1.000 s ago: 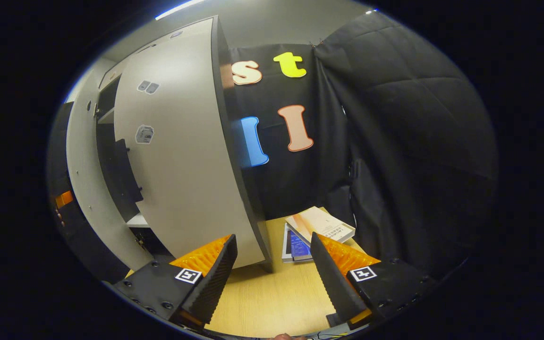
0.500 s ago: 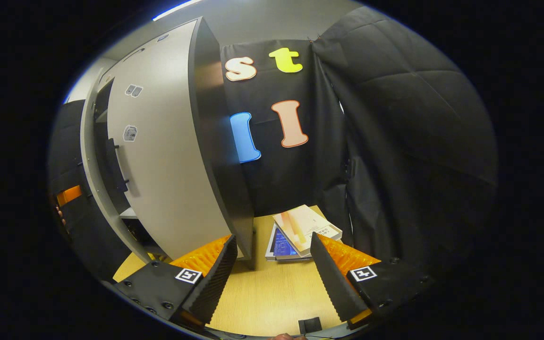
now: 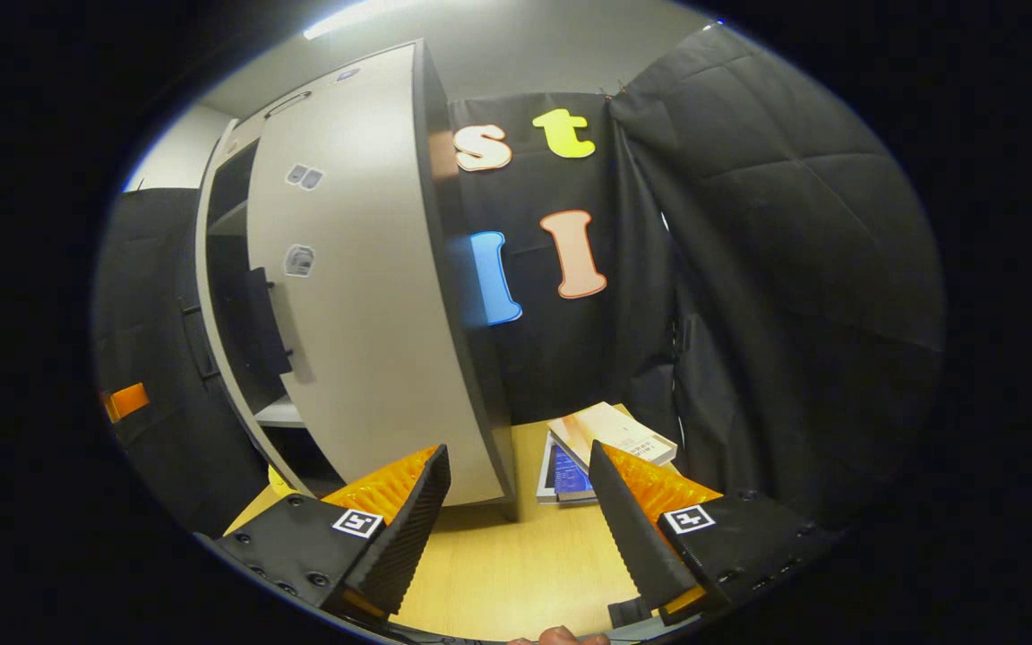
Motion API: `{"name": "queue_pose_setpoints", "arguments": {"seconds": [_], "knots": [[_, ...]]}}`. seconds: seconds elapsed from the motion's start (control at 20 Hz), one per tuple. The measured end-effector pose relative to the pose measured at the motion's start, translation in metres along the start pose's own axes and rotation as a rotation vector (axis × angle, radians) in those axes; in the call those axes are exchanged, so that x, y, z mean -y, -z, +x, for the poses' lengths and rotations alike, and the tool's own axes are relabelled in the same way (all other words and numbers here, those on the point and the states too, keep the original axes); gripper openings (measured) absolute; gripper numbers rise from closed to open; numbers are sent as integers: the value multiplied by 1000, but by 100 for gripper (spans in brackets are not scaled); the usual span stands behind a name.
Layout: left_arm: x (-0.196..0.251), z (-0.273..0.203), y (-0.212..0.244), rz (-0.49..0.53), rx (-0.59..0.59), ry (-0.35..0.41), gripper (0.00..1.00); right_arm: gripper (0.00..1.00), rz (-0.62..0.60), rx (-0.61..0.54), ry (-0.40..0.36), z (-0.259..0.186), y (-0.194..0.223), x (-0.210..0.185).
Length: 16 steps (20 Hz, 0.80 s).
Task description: Grab one shoe with the right hand and put it into the shoe cabinet, grab the other shoe with the left hand and put it into the shoe cabinet; then close the right door with the right hand and the left door with the left hand.
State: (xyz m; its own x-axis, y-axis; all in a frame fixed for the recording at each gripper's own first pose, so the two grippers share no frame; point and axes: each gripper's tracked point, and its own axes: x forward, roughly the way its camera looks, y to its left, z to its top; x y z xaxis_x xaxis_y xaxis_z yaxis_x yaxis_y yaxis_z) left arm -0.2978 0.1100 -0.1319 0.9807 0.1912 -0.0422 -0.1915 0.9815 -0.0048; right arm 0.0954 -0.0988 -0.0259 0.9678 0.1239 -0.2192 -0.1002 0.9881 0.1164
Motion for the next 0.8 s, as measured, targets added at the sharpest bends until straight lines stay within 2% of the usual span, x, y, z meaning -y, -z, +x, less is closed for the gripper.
{"name": "queue_pose_setpoints", "arguments": {"seconds": [0.1, 0.15, 0.2, 0.25, 0.35, 0.4, 0.45, 0.5, 0.55, 0.6, 0.65, 0.7, 0.75, 0.8], "knots": [[-17, -13, -4, -24, 24, 11, 88, 98, -18, 36, -3, -10, -6, -25], [-25, -21, -6, -39, 39, 19, 88, 92, -27, 45, -9, -13, -5, -40], [-32, -26, -6, -56, 54, 31, 93, 98, -40, 49, -24, -17, -3, -57], [-39, -32, -6, -74, 66, 40, 88, 98, -52, 56, -35, -22, -2, -71], [-50, -45, -1, -94, 88, 46, 88, 98, -56, 80, -49, -34, 0, -97], [-55, -51, 1, -94, 97, 36, 88, 92, -48, 101, -60, -42, 2, -109], [-62, -60, 6, -90, 103, 16, 88, 98, -39, 117, -64, -48, 5, -118], [-70, -68, 13, -86, 101, -10, 88, 98, -38, 123, -60, -54, 10, -126], [-78, -74, 22, -86, 84, -51, 93, 98, -41, 126, -51, -60, 17, -132], [-84, -78, 38, -103, 51, -87, 87, 98, -50, 120, -57, -66, 26, -140], [-84, -84, 52, -129, 20, -94, 88, 98, -61, 107, -70, -70, 37, -149], [-79, -89, 64, -157, -7, -93, 93, 98, -71, 88, -81, -75, 49, -157], [-78, -96, 75, -173, -29, -90, 88, 98, -78, 74, -90, -80, 60, -164], [-79, -103, 85, -176, -50, -95, 97, 98, -78, 58, -96, -86, 70, -169]]}}
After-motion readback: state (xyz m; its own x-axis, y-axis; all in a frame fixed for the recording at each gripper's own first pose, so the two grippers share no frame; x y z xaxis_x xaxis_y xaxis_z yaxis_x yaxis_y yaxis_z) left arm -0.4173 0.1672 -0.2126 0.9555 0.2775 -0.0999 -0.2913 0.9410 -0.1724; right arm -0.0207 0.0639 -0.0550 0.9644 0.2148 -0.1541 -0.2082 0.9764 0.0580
